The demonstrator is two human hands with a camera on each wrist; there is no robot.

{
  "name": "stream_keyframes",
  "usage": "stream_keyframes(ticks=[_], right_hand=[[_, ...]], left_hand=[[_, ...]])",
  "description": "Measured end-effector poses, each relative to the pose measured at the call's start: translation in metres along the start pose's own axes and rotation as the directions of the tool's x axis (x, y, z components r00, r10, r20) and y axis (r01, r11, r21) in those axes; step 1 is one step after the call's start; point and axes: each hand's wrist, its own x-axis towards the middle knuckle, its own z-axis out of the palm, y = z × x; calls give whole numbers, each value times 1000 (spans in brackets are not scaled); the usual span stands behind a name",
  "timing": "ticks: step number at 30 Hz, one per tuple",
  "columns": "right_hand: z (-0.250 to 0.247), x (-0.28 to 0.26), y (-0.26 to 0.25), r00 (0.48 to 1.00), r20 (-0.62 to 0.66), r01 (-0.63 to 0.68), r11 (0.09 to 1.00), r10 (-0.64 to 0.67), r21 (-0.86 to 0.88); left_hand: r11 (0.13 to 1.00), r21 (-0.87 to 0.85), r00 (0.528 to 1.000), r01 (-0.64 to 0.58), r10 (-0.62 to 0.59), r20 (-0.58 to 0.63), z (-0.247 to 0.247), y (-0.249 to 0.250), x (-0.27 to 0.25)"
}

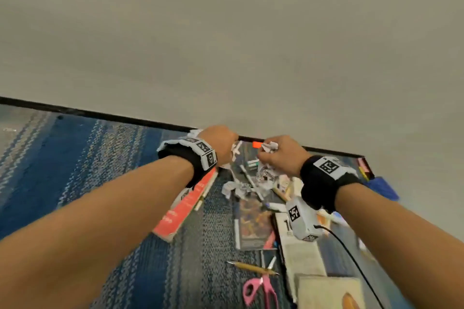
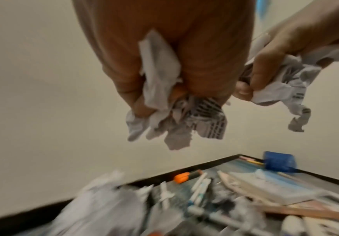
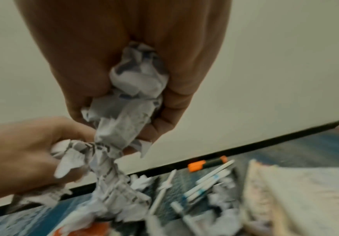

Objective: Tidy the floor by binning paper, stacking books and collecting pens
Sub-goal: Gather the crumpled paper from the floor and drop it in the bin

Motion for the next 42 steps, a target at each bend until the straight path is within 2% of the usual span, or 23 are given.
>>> stream_keyframes(ticks=[2, 6, 9, 12, 17, 20, 23, 25, 27, 29, 30, 31, 33, 34, 35, 37, 38, 39, 40, 41, 42], right_hand=[[-33, -38, 31, 997, -36, -77, 997, 76, -28], [-79, -117, 100, 968, -141, -213, 977, 207, -30], [-95, -178, 155, 939, -240, -246, 969, 247, 35], [-103, -242, 220, 885, -329, -298, 944, 330, 145], [-105, -360, 315, 823, -408, -263, 902, 395, 343], [-98, -432, 362, 791, -472, -248, 910, 388, 332], [-95, -497, 404, 688, -614, -272, 922, 386, 276], [-98, -534, 431, 588, -699, -248, 913, 407, 323], [-104, -568, 459, 510, -738, -185, 894, 443, 408], [-110, -596, 486, 429, -760, -109, 864, 488, 492], [-113, -606, 501, 370, -774, -85, 849, 513, 521], [-117, -613, 518, 295, -785, -78, 832, 545, 549], [-126, -616, 554, 132, -785, -80, 796, 605, 600], [-131, -613, 572, 67, -770, -60, 773, 634, 632], [-135, -608, 589, 21, -749, -44, 749, 662, 661], [-143, -596, 617, -18, -701, -111, 695, 713, 710], [-145, -589, 630, -1, -672, -171, 662, 740, 730], [-145, -583, 639, 58, -625, -218, 621, 778, 753], [-145, -579, 646, 139, -557, -271, 573, 819, 774], [-146, -576, 650, 217, -475, -318, 522, 853, 792], [-146, -575, 653, 275, -412, -338, 488, 869, 805]], left_hand=[[993, -6, 992, -121, 121, 47, -7, 49, 6], [941, 28, 942, -336, 335, 35, -19, 153, -2], [859, 125, 867, -496, 499, 12, -23, 240, -7], [781, 174, 795, -600, 606, 18, -16, 337, -14], [663, 134, 673, -736, 738, 46, 37, 494, -36], [598, 102, 602, -795, 798, 13, 67, 574, -50], [530, 78, 525, -844, 847, -83, 90, 646, -58], [458, 34, 447, -888, 880, -161, 101, 687, -68], [367, -7, 360, -930, 907, -218, 113, 724, -79], [301, -18, 298, -953, 930, -214, 129, 758, -87], [298, -8, 294, -955, 936, -195, 137, 775, -90], [330, 7, 324, -944, 931, -171, 145, 793, -93], [453, 35, 444, -891, 884, -150, 160, 829, -93], [516, 35, 506, -856, 850, -147, 167, 846, -90], [570, 24, 560, -821, 814, -151, 175, 863, -85], [654, -31, 647, -756, 740, -184, 195, 892, -65], [696, -62, 693, -715, 695, -191, 205, 903, -56], [741, -86, 743, -665, 647, -173, 215, 912, -46], [785, -92, 790, -612, 602, -119, 224, 918, -39], [826, -60, 828, -560, 560, -23, 230, 922, -34], [850, 9, 846, -527, 523, 98, 235, 925, -30]])
